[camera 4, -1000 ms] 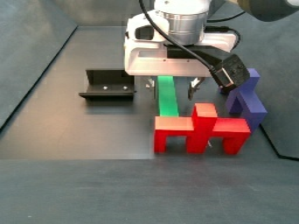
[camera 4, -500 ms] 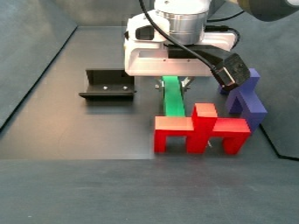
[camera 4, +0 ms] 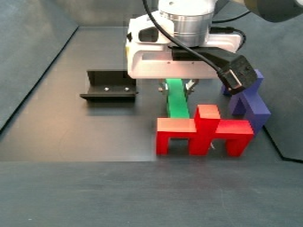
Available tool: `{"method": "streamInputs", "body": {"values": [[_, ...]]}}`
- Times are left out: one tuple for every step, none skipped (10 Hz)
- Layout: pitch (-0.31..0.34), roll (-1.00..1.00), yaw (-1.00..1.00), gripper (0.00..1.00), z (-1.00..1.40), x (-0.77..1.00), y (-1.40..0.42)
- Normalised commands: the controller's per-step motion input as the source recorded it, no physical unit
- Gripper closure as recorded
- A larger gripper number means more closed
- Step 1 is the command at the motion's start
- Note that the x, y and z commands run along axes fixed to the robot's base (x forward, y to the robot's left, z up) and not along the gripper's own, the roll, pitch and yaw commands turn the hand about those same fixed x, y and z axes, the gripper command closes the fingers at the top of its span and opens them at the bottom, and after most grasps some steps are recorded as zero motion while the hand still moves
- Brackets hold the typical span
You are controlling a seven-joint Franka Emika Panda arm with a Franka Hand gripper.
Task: Pick up the green object. Move up. Move to above the board. Insert the green object.
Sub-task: Pick up the green object.
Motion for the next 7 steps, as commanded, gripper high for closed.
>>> {"method": "streamInputs", "body": {"values": [[0.000,0.00,0.00,1.00,0.00,0.00,0.00],[0.000,0.00,0.00,1.00,0.00,0.00,0.00],[0.000,0.00,0.00,1.00,0.00,0.00,0.00],[0.000,0.00,0.00,1.00,0.00,0.00,0.00],[0.000,0.00,0.00,1.00,0.00,0.00,0.00],[0.000,0.00,0.00,1.00,0.00,0.00,0.00],[0.000,0.00,0.00,1.00,0.00,0.00,0.00]]}}
